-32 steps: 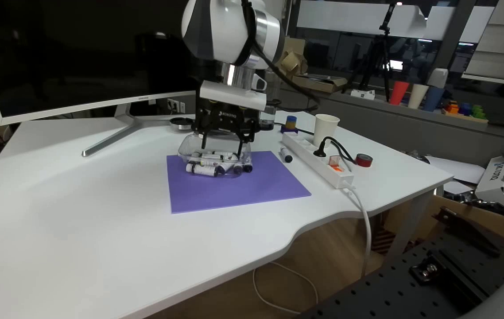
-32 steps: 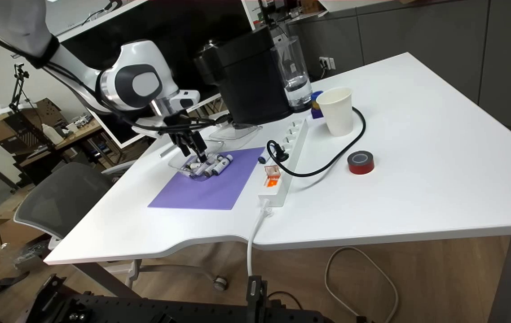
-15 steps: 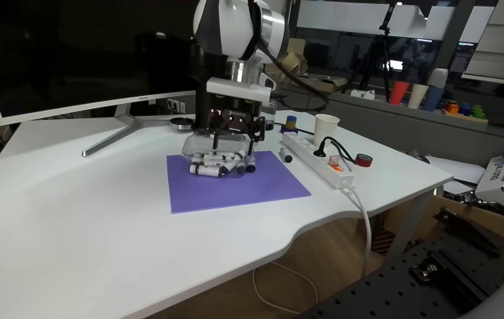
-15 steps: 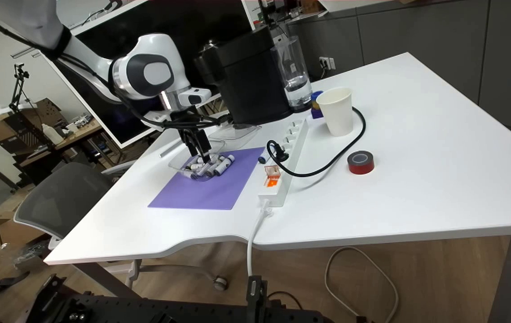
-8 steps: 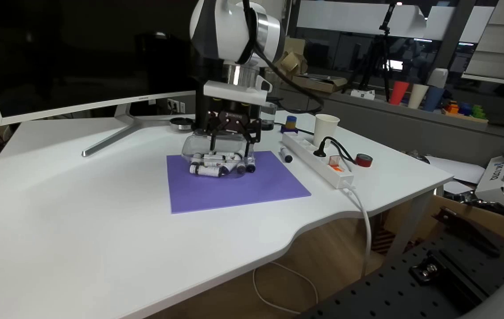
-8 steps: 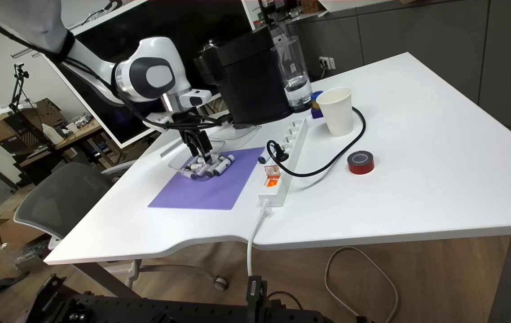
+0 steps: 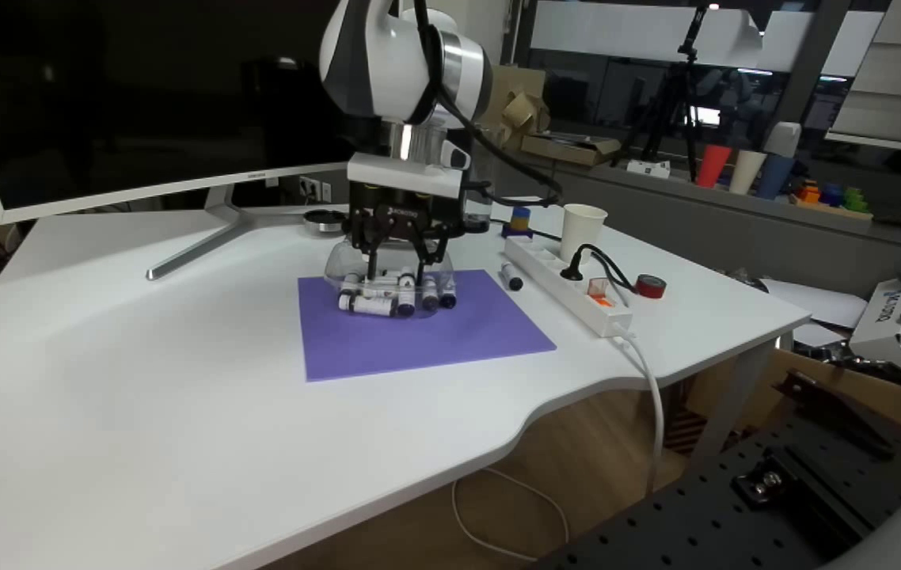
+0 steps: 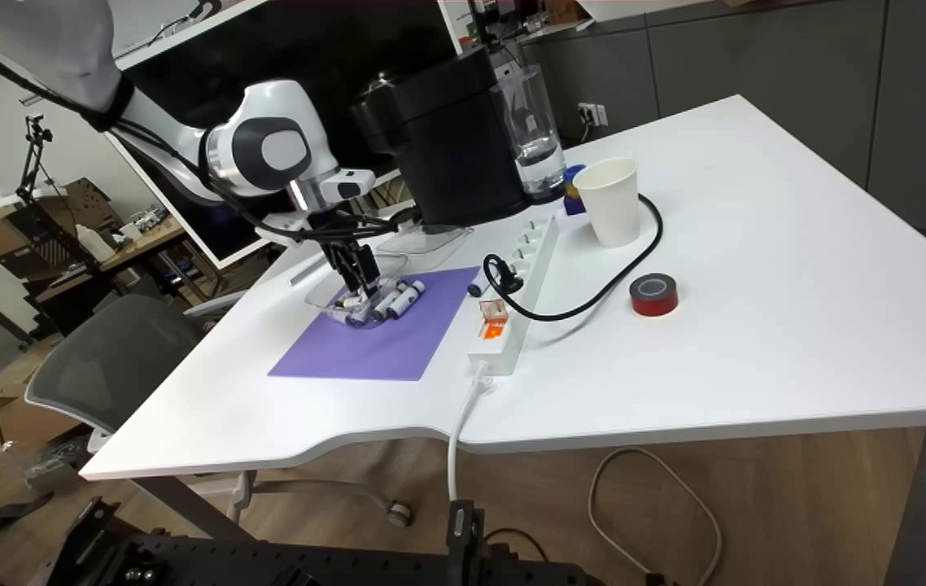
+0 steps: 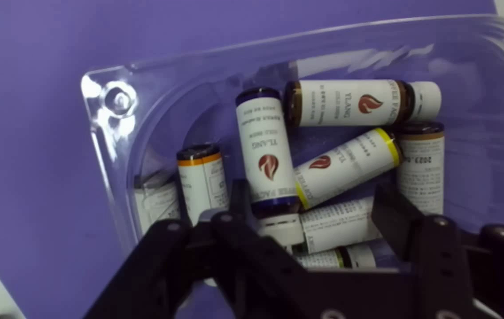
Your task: Put a bottle on the table
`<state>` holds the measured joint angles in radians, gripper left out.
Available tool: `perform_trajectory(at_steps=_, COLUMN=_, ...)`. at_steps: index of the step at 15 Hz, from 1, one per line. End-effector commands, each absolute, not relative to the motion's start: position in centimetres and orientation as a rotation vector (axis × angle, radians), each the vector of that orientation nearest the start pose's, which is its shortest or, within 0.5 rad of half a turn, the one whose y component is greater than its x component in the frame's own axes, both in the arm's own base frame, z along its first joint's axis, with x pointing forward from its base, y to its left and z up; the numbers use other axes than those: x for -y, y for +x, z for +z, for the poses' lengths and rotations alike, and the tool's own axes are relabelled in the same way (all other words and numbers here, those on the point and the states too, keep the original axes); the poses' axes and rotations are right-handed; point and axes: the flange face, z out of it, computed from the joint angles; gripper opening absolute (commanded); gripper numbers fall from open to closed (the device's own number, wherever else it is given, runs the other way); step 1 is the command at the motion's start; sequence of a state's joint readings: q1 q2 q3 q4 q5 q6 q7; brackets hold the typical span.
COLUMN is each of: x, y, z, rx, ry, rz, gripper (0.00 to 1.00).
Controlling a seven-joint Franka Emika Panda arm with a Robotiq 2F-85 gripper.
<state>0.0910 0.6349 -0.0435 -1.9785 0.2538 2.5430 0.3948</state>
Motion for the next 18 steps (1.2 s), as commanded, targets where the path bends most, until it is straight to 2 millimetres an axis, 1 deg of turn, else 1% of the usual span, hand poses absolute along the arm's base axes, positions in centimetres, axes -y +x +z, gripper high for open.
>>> perform_trajectory(at_steps=1, x=-3.1, y=60.2, z=14.1, rx=-0.832, ry=-2.932, rz=0.107, gripper=0.45)
perform_trajectory(at_steps=5, x=-3.6, y=60.0, z=14.6, rx=-0.821, ry=-2.935, rz=0.071, gripper=0.17)
perform_trajectory(at_steps=7, x=-3.9, y=59.8, z=15.2, rx=-0.813, ry=-2.942, rz=0.037, gripper=0.06)
perform_trajectory(at_steps=8, x=-4.2, y=59.5, z=15.6, rx=-0.804, ry=-2.946, rz=0.018, gripper=0.03)
perform_trajectory(at_steps=9, x=-4.4, y=59.3, z=15.8, rx=-0.800, ry=-2.951, rz=0.004, gripper=0.06)
perform_trajectory(at_steps=15, x=-6.1, y=57.2, z=18.2, rx=-0.733, ry=-2.987, rz=-0.108, gripper=0.06)
perform_trajectory(at_steps=18, x=-6.3, y=56.0, z=19.5, rx=-0.724, ry=-3.003, rz=-0.163, gripper=0.06)
